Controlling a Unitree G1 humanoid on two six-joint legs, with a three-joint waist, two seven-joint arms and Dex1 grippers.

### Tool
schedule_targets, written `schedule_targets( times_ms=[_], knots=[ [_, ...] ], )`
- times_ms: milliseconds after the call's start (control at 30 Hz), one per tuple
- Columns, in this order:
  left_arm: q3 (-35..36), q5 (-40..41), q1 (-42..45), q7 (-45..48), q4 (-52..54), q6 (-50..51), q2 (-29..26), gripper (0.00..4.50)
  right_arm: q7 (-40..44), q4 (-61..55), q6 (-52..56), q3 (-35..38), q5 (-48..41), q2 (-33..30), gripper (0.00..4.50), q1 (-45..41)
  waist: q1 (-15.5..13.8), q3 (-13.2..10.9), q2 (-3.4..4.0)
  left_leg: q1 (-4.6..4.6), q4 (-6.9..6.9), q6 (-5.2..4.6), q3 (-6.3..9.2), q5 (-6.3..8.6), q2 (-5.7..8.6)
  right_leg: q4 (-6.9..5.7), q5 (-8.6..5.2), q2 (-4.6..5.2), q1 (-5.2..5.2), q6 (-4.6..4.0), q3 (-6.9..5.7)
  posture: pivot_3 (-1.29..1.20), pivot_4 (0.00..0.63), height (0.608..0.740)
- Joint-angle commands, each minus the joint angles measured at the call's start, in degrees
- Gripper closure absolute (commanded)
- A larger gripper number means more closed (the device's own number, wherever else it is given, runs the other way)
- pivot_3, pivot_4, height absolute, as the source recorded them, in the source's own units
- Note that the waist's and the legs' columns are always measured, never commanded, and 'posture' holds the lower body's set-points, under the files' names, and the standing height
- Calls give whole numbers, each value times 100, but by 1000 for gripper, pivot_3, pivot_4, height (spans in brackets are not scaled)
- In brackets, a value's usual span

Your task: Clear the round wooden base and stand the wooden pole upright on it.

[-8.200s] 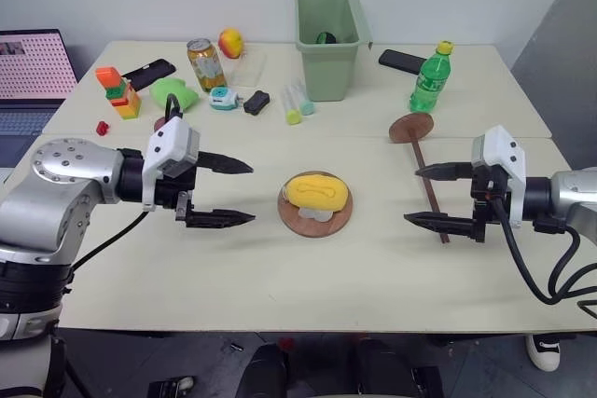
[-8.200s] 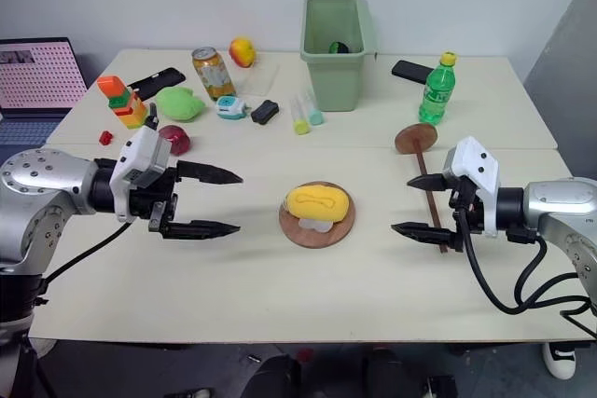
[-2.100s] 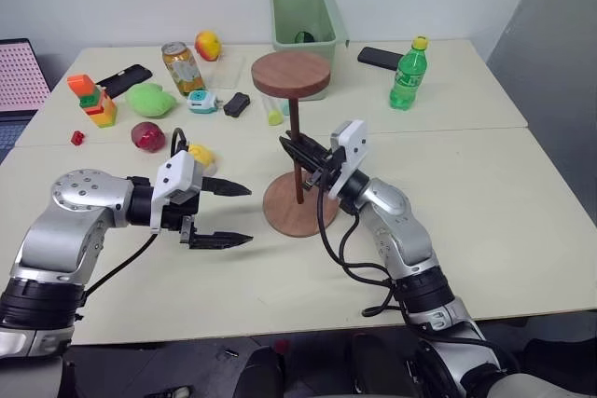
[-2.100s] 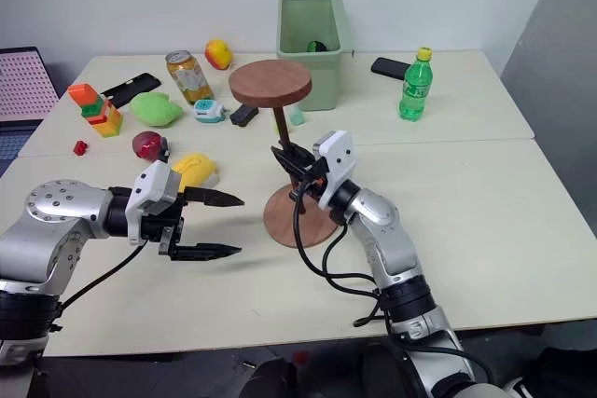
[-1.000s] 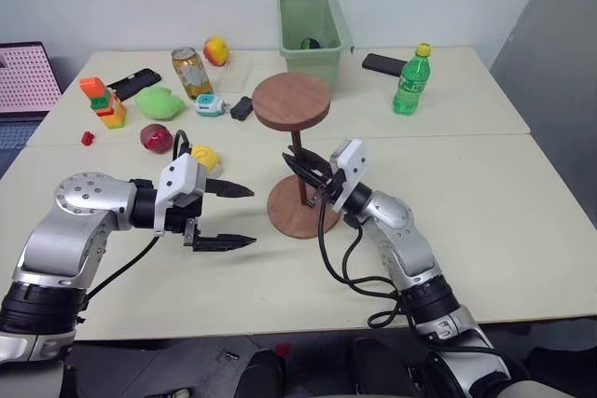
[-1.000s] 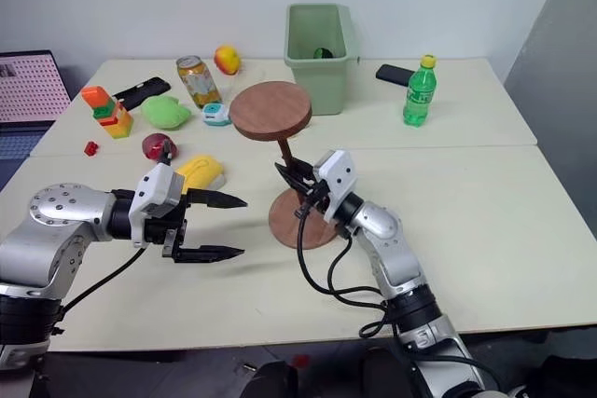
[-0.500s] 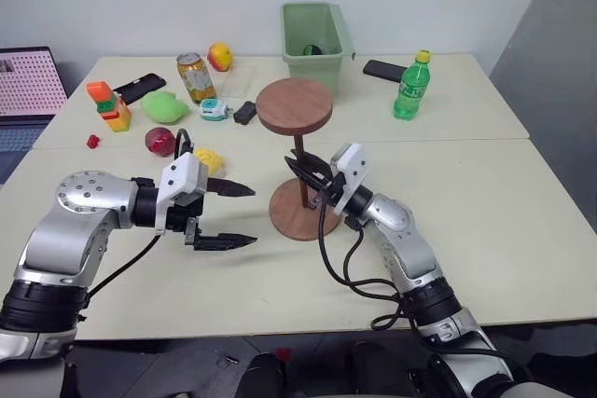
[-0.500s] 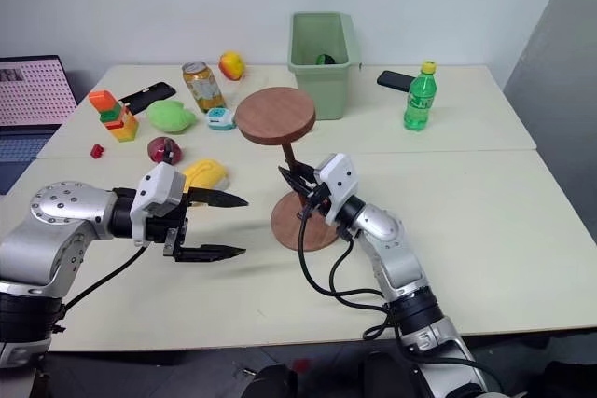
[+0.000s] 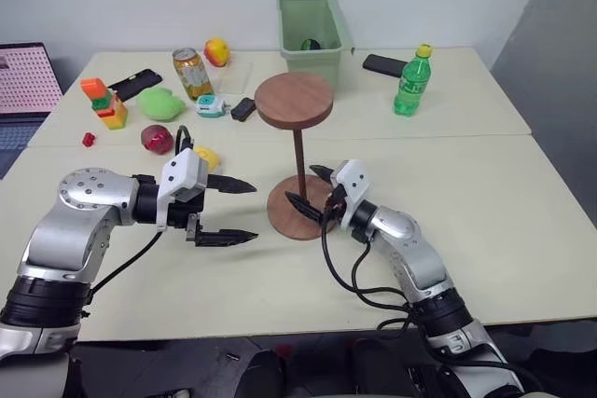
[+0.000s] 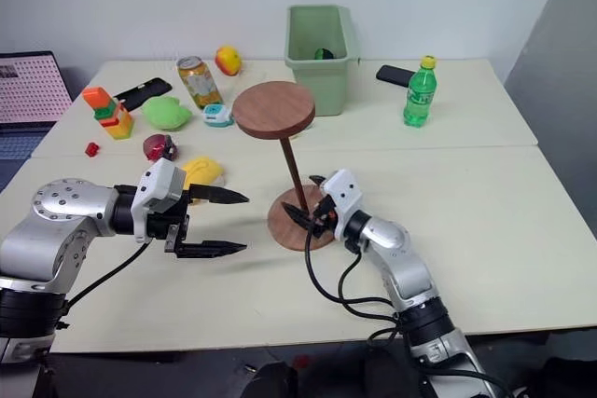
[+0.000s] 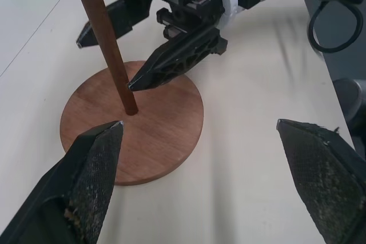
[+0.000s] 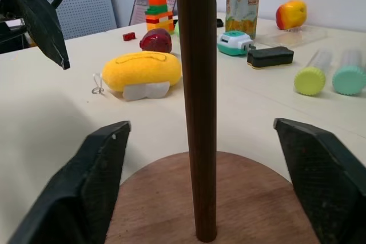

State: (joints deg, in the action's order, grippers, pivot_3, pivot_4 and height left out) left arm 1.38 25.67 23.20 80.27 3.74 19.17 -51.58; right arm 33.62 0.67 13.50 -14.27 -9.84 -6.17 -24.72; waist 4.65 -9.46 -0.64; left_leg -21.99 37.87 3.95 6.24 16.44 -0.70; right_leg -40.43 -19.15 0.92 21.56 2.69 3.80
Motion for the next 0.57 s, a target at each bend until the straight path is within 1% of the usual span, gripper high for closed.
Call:
schedule_targets(
  times_ms=[33, 200, 267, 333, 367, 467, 567],
  knots=[
    [87, 109, 130, 10, 109, 105, -74, 0, 527, -1287, 1003, 271, -456, -847, 35, 210, -28, -1, 2, 0, 0, 0, 0, 0, 2, 4, 0, 4, -4, 0, -2, 0, 150, 740],
    [137, 199, 197, -38, 130, 507, -171, 0, 1242, -2559, 2271, 1046, -1446, -2330, 35, 557, -91, -12, 6, -6, 0, -1, 2, 1, 7, 26, 0, 11, -15, 0, -9, 0, 150, 740],
    [229, 297, 147, 20, 157, 610, -237, 0, 1603, -2911, 2642, 1521, -1930, -2989, 35, 681, -95, -12, 4, -7, -2, -2, 1, 1, 7, 32, 0, 11, -17, 0, -9, 0, 150, 740],
    [340, 352, 95, 63, 164, 646, -326, 0, 2084, -3176, 3007, 2104, -2465, -3693, 35, 741, -103, -33, 25, -9, -3, -3, 0, 2, 3, 33, 0, 7, -16, 0, -9, 0, 150, 740],
    [387, 373, 75, 69, 170, 646, -360, 0, 2278, -3258, 3049, 2284, -2637, -3974, 35, 773, -103, -37, 21, -10, -3, -5, -1, 3, 5, 38, 0, 10, -17, 0, -10, 0, 150, 740],
    [500, 502, 88, 112, 140, 748, -439, 0, 2590, -3322, 3158, 2593, -2972, -4503, 35, 797, -103, -39, 21, -11, -4, -8, -1, 5, 2, 42, 0, 8, -18, 0, -11, 0, 150, 740],
    [541, 512, 72, 132, 144, 684, -470, 0, 2841, -3346, 3056, 2740, -3102, -4778, 35, 916, -106, -41, 22, -11, -4, -9, -2, 5, 3, 44, 0, 9, -20, 0, -11, 0, 150, 740]
  ],
)
